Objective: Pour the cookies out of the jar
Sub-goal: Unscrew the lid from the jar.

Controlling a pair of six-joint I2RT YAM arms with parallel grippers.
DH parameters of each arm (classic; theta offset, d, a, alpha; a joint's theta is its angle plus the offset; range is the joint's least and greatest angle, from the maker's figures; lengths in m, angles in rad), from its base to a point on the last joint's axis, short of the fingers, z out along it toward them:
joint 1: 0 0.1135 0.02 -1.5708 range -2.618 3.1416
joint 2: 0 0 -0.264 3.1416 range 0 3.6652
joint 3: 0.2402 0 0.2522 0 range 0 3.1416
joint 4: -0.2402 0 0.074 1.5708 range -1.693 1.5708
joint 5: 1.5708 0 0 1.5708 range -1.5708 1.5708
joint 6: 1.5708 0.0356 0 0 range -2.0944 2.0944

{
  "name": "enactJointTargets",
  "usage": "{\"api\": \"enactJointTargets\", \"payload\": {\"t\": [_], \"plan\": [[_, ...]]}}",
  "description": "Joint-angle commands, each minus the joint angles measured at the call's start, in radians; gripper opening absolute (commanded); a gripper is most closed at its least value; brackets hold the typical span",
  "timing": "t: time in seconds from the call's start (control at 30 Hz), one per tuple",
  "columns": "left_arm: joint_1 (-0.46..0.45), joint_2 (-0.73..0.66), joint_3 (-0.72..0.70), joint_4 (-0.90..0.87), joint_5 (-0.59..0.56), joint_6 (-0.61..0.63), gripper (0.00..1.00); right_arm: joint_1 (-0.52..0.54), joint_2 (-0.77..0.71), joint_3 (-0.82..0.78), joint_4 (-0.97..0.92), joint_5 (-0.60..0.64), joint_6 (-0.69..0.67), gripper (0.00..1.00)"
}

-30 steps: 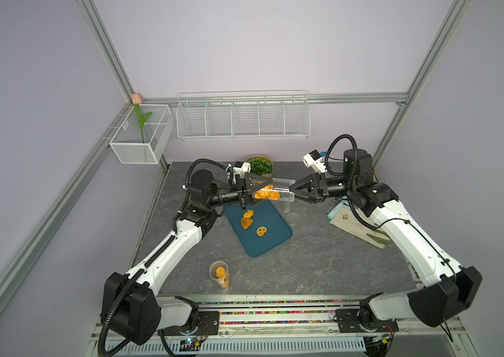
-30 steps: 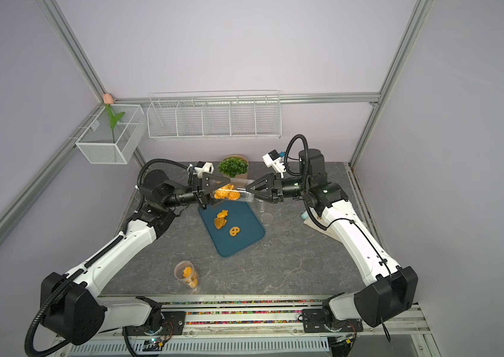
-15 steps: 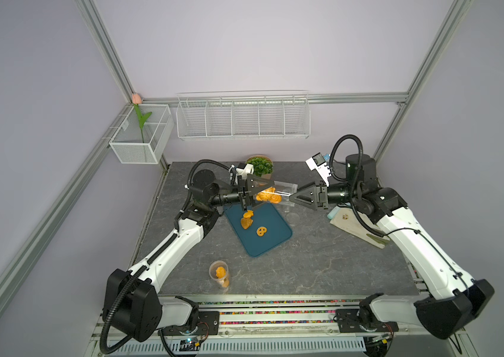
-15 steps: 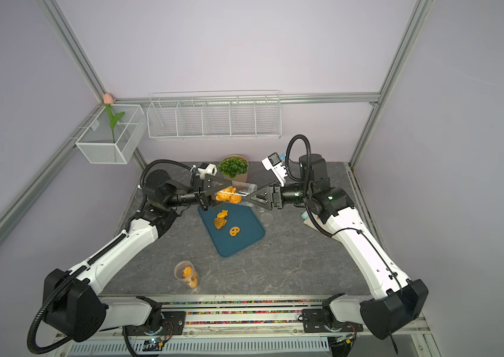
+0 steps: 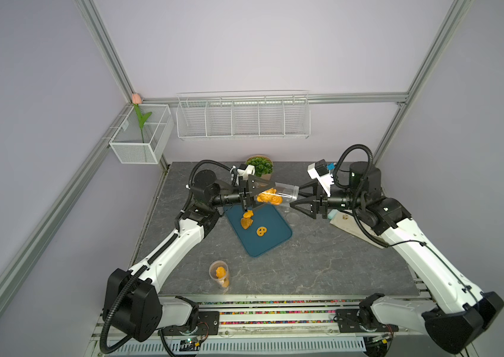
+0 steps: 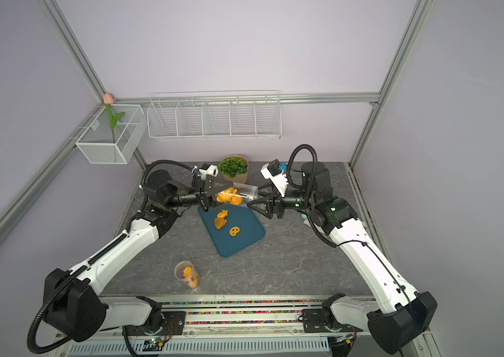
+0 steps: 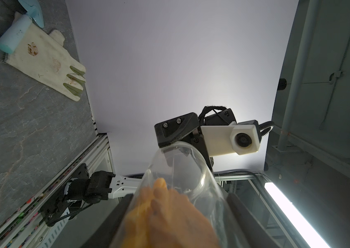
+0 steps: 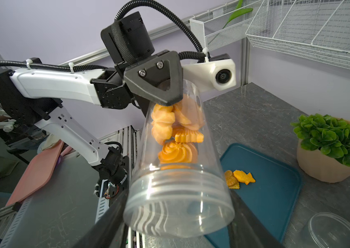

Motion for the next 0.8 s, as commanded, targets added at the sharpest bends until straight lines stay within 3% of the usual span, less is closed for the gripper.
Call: {"api": "enactJointTargets", "payload": {"t": [0.0, 0.6, 0.77], "plan": [[0.04, -0.006, 0.011, 0.041, -0.073, -0.067, 0.62, -0.023, -0.056, -0.048, -0.066, 0.063, -0.156, 0.64], [0.04, 0.016, 0.024, 0.04, -0.071, -0.069, 0.62, 0.007, -0.193, -0.136, -0.075, 0.304, -0.47, 0.64], [0.04, 0.019, 0.027, 0.041, -0.073, -0.068, 0.62, 0.021, -0.199, -0.145, -0.089, 0.324, -0.48, 0.65]]}}
